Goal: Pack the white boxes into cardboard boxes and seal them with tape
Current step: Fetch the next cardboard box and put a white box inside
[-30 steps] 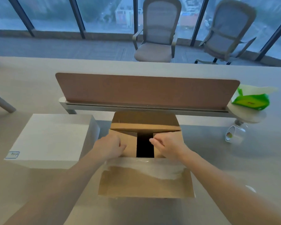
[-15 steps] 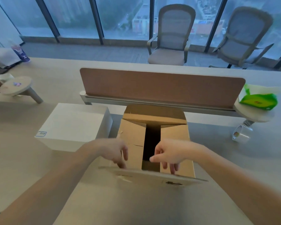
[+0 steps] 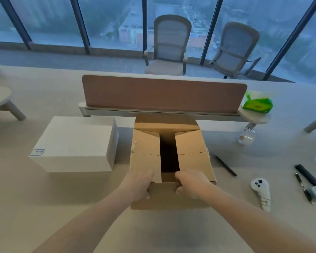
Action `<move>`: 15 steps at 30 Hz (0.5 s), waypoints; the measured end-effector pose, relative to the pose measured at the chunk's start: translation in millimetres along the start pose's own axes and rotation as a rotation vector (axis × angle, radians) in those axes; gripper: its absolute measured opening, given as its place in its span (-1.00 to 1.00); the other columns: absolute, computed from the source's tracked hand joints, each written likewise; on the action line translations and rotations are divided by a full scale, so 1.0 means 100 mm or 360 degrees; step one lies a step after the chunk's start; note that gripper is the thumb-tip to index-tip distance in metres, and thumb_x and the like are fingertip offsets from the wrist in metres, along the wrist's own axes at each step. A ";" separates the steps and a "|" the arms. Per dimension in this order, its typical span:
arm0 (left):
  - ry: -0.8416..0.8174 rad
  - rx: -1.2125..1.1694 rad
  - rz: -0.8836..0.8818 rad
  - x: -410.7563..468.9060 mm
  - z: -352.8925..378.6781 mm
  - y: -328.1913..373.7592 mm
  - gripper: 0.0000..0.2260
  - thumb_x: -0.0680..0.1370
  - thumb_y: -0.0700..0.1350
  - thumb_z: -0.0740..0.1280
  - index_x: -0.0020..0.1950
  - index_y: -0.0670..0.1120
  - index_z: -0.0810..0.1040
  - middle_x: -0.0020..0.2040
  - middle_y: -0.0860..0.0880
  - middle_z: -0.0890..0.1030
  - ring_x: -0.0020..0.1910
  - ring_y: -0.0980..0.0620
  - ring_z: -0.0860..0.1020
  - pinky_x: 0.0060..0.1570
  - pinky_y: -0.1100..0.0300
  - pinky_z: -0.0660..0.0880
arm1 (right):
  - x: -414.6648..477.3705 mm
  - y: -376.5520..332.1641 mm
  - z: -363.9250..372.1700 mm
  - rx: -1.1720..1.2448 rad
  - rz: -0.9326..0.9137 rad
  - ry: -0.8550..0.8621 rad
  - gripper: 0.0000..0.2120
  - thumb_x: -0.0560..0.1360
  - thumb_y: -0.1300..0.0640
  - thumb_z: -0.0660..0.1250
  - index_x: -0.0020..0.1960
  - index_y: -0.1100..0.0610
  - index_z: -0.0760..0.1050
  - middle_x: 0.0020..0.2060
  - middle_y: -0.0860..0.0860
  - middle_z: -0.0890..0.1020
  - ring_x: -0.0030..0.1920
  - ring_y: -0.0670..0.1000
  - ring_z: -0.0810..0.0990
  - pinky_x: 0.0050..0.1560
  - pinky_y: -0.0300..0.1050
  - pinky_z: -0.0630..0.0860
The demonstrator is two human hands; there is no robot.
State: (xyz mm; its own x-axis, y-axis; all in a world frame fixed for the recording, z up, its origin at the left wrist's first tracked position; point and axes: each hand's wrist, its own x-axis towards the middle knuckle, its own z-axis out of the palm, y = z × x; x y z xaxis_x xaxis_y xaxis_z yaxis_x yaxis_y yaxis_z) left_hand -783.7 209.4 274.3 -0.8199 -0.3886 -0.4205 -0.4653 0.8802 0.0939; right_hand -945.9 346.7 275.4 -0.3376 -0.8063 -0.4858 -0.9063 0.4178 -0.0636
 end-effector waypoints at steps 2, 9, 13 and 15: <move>-0.0002 -0.0053 0.0038 0.01 0.00 -0.03 -0.50 0.44 0.11 0.53 0.23 -0.02 0.40 0.18 -0.07 0.57 0.15 -0.12 0.53 0.08 0.02 0.55 | 0.02 0.02 0.02 0.0055 0.0024 -0.0015 -0.62 0.49 -0.14 0.39 0.21 0.00 0.42 0.03 0.01 0.57 0.01 0.08 0.57 0.03 0.04 0.58; -0.0072 0.0059 0.0302 0.23 -0.16 0.03 -0.47 0.64 0.32 -0.09 0.56 0.18 0.24 0.51 -0.06 0.32 0.49 -0.16 0.25 0.44 -0.13 0.20 | 0.03 -0.04 -0.20 -0.0174 -0.0043 -0.0158 -0.43 0.58 -0.37 -0.06 0.39 -0.09 0.41 0.20 0.04 0.58 0.18 0.12 0.54 0.17 0.08 0.51; -0.0073 0.0130 0.0352 0.32 -0.19 0.05 -0.48 0.66 0.29 -0.12 0.46 0.16 0.42 0.61 0.00 0.17 0.60 -0.15 0.00 0.52 -0.21 -0.09 | 0.07 -0.07 -0.28 -0.0333 0.0020 -0.0092 -0.36 0.56 -0.39 -0.11 -0.11 0.06 0.53 -0.19 0.00 0.58 -0.12 0.05 0.56 0.05 0.04 0.55; -0.0011 0.0042 0.0389 0.33 -0.28 0.06 -0.49 0.67 0.27 -0.11 0.41 0.15 0.46 0.61 0.05 0.19 0.61 -0.09 -0.04 0.52 -0.20 -0.18 | 0.06 -0.07 -0.39 -0.0394 -0.0027 0.0002 -0.38 0.58 -0.37 -0.10 -0.13 0.03 0.56 -0.22 -0.03 0.58 -0.15 0.03 0.56 0.02 0.03 0.55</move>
State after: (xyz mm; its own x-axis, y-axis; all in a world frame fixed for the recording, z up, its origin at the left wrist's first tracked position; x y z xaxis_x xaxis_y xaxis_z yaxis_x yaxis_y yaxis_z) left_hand -822.6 194.1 286.1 -0.9046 -0.1615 -0.3944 -0.2445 0.9546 0.1699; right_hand -951.2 322.6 307.1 -0.3218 -0.8129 -0.4854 -0.9465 0.2889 0.1437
